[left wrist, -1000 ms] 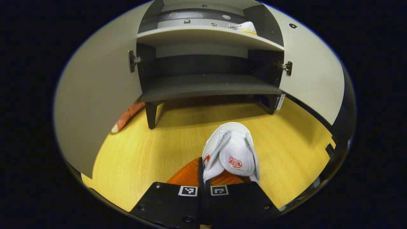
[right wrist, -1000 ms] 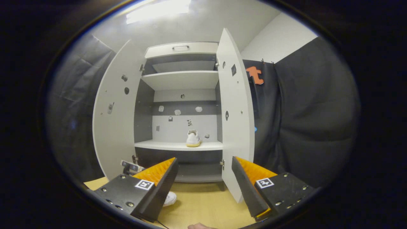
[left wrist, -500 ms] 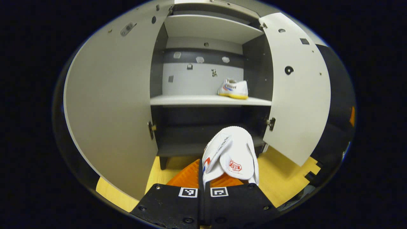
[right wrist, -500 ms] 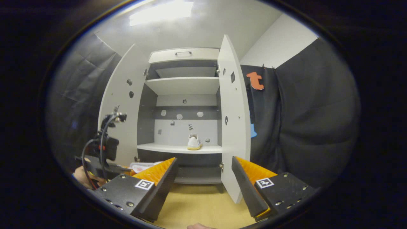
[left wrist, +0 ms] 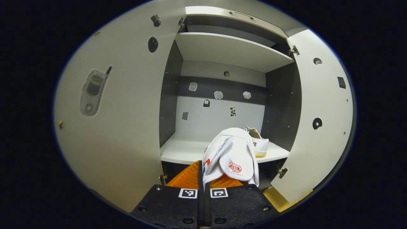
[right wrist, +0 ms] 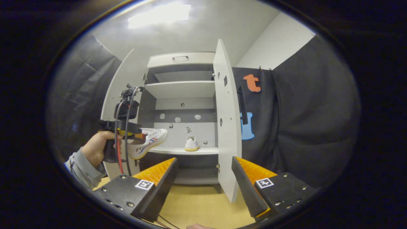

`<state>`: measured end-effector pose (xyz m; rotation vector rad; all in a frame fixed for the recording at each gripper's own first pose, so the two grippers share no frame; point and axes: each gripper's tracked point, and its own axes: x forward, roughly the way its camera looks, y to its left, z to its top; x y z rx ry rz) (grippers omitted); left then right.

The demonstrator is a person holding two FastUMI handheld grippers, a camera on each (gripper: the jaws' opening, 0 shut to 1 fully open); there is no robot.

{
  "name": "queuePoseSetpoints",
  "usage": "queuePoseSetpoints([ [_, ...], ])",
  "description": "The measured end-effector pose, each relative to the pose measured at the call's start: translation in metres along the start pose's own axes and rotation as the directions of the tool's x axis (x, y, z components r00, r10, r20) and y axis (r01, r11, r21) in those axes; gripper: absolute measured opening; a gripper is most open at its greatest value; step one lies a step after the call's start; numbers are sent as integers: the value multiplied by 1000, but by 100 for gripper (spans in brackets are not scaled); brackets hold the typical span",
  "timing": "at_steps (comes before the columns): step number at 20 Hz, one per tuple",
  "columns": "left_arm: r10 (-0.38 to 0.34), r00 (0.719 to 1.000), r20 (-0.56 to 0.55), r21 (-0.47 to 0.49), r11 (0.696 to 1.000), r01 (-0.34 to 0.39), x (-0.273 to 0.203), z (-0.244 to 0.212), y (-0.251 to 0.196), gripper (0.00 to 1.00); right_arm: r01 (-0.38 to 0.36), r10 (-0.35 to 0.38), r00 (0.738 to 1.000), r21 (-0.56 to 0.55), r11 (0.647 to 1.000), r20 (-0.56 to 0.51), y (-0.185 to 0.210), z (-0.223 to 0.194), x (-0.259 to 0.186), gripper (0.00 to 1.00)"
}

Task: Grab one shoe with the right hand and put it into the shoe cabinet, grab the other shoe with the left hand and put it into the shoe cabinet; then close the right door with the right hand and the left door with the left hand.

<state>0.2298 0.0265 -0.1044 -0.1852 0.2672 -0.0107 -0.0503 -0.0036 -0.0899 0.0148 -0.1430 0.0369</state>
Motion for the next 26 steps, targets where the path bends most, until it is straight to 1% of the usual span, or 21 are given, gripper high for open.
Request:
queuePoseSetpoints([
  [2, 28, 1000, -10, -25, 999, -28, 27, 11, -3, 1, -13, 13, 1000, -1, 1000, 15, -1, 4, -4, 100],
  [3, 34, 999, -31, -40, 999, -35, 39, 12, -4, 0, -19, 19, 1000, 1, 1000, 21, 0, 3, -6, 98],
  [4, 40, 999, -32, -54, 998, -42, 51, 16, -6, 0, -26, 26, 999, 3, 1000, 23, 1, 3, -7, 100],
  [5, 53, 998, -37, -71, 996, -56, 64, 19, -6, 0, -33, 33, 999, 2, 999, 20, 3, 0, -8, 100],
  [7, 88, 996, -32, -61, 994, -90, 90, 19, 0, 0, -37, 37, 999, 8, 999, 6, 4, -5, -7, 100],
  [8, 106, 994, -32, -40, 993, -107, 102, 19, 4, 0, -48, 48, 999, 12, 999, 7, 6, -5, -8, 100],
  [9, 120, 992, -33, -38, 992, -121, 115, 20, 6, 0, -58, 58, 998, 17, 998, 5, 9, -6, -7, 98],
  [10, 125, 991, -50, -46, 991, -127, 126, 18, 5, 0, -62, 62, 998, 22, 998, 5, 9, -9, -5, 100],
  [14, 109, 992, -70, -131, 984, -117, 176, 24, -1, 0, -79, 80, 996, 25, 997, -30, 17, -24, 1, 100],
  [15, 109, 990, -85, -128, 985, -119, 187, 22, -3, 1, -87, 87, 995, 19, 996, -37, 20, -27, 2, 100],
  [16, 119, 989, -91, -110, 986, -128, 195, 22, -1, 1, -89, 89, 995, 12, 996, -42, 22, -30, 3, 100],
  [17, 136, 985, -103, -96, 985, -146, 204, 19, 1, 0, -88, 88, 995, 6, 996, -47, 23, -32, 2, 98],
  [18, 145, 982, -118, -78, 985, -155, 211, 15, 0, 0, -90, 90, 995, 1, 996, -48, 25, -33, 1, 100],
  [19, 155, 980, -125, -70, 984, -164, 215, 11, 2, 1, -94, 94, 994, -3, 996, -48, 27, -34, 2, 100],
  [23, 176, 969, -171, -55, 981, -188, 228, -7, 9, 1, -91, 91, 995, -6, 996, -47, 28, -34, 2, 100],
  [26, 212, 961, -180, -48, 973, -224, 230, -11, 20, 1, -82, 82, 995, 12, 997, -47, 25, -35, 7, 100],
])
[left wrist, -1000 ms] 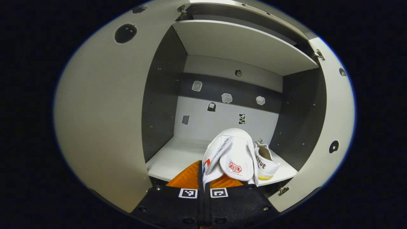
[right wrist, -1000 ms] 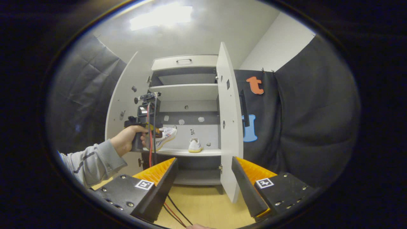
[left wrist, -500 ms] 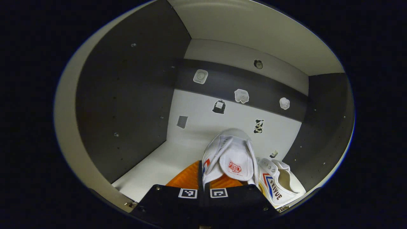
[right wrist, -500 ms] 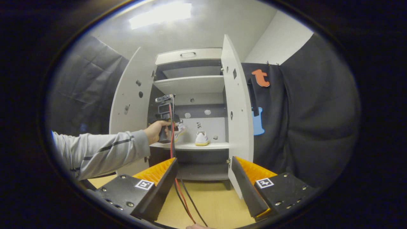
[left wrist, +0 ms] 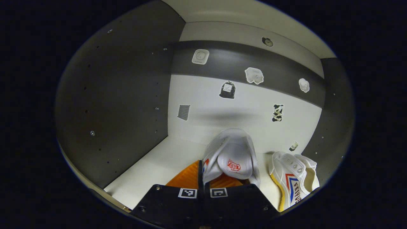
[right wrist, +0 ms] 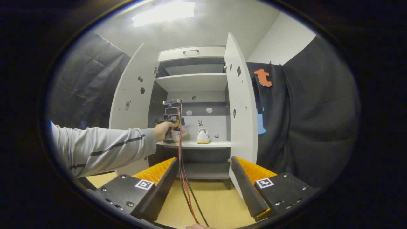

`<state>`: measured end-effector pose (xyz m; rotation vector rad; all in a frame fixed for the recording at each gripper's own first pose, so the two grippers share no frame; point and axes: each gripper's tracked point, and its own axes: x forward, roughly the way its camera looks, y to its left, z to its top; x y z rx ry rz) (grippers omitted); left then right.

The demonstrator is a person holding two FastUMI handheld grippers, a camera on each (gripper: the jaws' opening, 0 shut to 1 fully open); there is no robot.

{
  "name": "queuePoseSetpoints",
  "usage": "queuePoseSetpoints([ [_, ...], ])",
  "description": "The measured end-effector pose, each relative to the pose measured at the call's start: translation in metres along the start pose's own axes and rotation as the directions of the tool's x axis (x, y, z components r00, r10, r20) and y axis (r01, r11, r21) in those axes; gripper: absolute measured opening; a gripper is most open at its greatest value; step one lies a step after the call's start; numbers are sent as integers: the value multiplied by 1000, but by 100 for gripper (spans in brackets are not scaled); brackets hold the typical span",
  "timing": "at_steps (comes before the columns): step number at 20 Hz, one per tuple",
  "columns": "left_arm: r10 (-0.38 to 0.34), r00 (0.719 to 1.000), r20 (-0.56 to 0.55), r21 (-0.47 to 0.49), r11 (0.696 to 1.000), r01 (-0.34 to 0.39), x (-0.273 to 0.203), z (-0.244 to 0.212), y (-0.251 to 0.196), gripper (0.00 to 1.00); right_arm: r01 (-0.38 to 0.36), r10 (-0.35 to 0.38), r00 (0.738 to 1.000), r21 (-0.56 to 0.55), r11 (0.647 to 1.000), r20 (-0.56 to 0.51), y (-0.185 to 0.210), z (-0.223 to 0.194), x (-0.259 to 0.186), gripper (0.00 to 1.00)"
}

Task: Grab one shoe with the right hand and put it into the shoe cabinet, grab the other shoe with the left hand and put it into the shoe cabinet; then close the right door with the right hand and the left door with the left hand.

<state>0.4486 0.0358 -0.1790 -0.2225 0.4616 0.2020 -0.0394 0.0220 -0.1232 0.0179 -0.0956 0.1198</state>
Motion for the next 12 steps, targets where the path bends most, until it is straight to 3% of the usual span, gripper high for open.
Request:
queuePoseSetpoints([
  [8, -40, 999, -20, 11, 999, 40, 1, -5, 7, 6, 28, -28, 1000, 13, 1000, 7, -7, 6, -4, 100],
  [10, -116, 993, -7, -31, 993, 116, -6, -1, -3, 19, 30, -30, 1000, 11, 999, 8, -5, 7, -6, 98],
  [11, -116, 993, -5, -35, 993, 116, -8, -1, -3, 26, 28, -28, 1000, 17, 999, 2, -3, 6, -6, 100],
  [12, -112, 994, -4, -13, 994, 112, -16, -2, 1, 44, 27, -27, 1000, 24, 999, -6, -3, 4, -8, 100],
])
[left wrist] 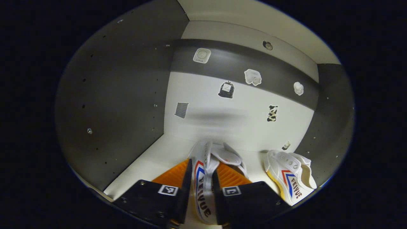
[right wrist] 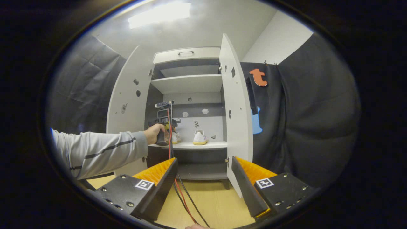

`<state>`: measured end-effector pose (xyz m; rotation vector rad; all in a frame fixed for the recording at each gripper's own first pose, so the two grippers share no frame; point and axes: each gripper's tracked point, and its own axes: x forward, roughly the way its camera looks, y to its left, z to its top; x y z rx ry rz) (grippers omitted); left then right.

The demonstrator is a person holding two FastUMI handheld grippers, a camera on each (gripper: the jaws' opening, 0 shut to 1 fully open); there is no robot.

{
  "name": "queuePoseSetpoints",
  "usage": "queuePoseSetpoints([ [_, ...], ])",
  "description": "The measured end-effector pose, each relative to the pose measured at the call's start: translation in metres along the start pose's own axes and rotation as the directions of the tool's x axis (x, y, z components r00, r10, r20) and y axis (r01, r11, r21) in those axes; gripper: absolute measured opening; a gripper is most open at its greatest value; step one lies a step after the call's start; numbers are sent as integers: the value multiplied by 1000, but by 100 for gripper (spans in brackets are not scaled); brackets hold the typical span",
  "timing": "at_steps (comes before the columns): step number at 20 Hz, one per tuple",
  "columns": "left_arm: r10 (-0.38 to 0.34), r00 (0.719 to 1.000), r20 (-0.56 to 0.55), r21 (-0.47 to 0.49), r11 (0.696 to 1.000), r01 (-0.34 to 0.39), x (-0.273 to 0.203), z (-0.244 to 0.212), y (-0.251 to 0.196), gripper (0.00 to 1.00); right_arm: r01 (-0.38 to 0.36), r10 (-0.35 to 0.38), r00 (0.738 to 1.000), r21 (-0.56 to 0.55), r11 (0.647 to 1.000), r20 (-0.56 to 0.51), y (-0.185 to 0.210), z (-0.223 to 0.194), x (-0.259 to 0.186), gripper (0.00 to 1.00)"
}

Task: Grab one shoe with the right hand and put it into the shoe cabinet, grab the other shoe with the left hand and put it into the shoe cabinet; then close the right door with the right hand and the left door with the left hand.

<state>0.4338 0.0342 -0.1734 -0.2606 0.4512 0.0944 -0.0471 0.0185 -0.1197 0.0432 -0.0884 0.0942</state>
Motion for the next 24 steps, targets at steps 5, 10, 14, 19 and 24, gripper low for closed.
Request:
queuePoseSetpoints([
  [5, 21, 998, 60, 48, 999, -24, -41, 12, 2, 82, 4, -4, 1000, -4, 1000, 12, 5, 11, -9, 100],
  [10, -48, 992, 113, 138, 990, 32, -116, 27, -11, 96, 11, -11, 999, -8, 1000, 30, 13, 26, -20, 100],
  [14, -123, 982, 145, 202, 975, 92, -197, 28, -14, 97, 46, -44, 998, -40, 998, 43, 6, 41, -21, 100],
  [19, -150, 966, 211, 260, 961, 93, -292, 9, 11, 97, 75, -72, 996, -41, 996, 52, -17, 65, -10, 100],
  [24, -216, 951, 222, 227, 960, 165, -359, -31, 18, 98, 144, -142, 988, -34, 989, 60, -66, 95, 14, 100],
])
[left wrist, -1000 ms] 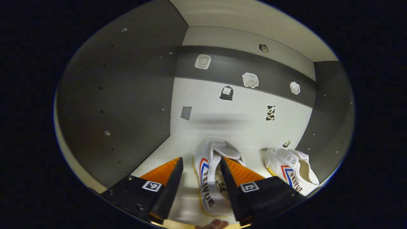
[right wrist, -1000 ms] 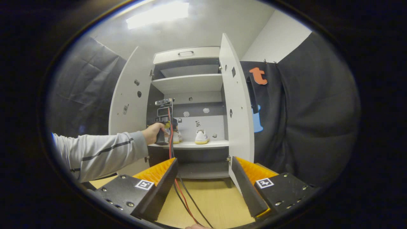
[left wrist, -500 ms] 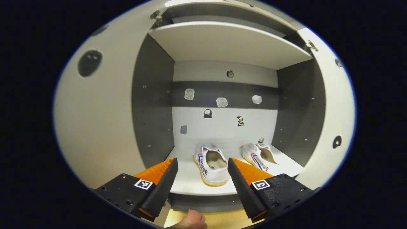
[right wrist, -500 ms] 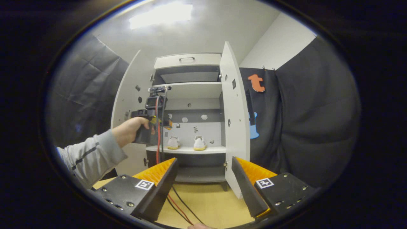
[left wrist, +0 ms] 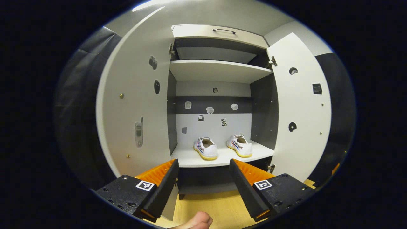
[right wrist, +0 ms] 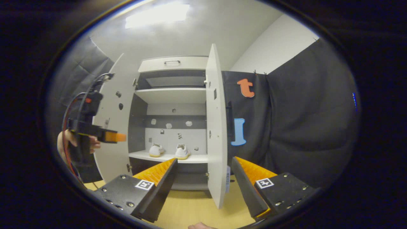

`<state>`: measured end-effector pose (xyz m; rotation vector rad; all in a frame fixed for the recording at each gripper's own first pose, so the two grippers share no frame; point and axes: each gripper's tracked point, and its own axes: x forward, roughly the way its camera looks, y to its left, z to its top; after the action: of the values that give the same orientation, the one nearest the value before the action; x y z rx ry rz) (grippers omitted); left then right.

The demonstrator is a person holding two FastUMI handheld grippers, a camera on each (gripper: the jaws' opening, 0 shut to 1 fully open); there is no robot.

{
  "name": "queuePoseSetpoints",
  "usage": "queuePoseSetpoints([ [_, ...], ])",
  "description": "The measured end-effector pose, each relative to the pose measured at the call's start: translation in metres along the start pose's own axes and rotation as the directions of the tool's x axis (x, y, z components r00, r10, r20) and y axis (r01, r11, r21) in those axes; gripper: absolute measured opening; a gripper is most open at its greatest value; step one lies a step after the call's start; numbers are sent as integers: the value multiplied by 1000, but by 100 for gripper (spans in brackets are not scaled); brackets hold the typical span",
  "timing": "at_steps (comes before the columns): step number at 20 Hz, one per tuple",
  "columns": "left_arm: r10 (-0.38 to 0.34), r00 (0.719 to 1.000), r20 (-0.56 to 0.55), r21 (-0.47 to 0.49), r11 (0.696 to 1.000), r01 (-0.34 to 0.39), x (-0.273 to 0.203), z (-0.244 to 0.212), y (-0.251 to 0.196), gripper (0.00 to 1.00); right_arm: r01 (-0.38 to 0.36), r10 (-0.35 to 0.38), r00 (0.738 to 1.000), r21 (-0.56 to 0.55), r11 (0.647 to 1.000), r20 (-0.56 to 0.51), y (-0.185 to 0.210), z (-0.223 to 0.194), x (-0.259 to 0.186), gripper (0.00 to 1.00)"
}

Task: Grab one shoe with the right hand and put it into the shoe cabinet, grab the other shoe with the left hand and put it into the shoe cabinet; then close the right door with the right hand and the left door with the left hand.

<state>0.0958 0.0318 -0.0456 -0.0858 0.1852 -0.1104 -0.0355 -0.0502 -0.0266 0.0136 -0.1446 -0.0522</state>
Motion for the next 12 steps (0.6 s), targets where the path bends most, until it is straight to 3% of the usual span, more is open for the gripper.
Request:
queuePoseSetpoints([
  [8, -46, 994, 100, 9, 999, 45, -78, -21, -8, 98, 50, -52, 997, -28, 998, -58, -90, 39, 59, 100],
  [12, -94, 991, 99, 45, 995, 90, -100, -37, -24, 98, 24, -29, 998, -75, 997, -62, -123, 61, 93, 100],
])
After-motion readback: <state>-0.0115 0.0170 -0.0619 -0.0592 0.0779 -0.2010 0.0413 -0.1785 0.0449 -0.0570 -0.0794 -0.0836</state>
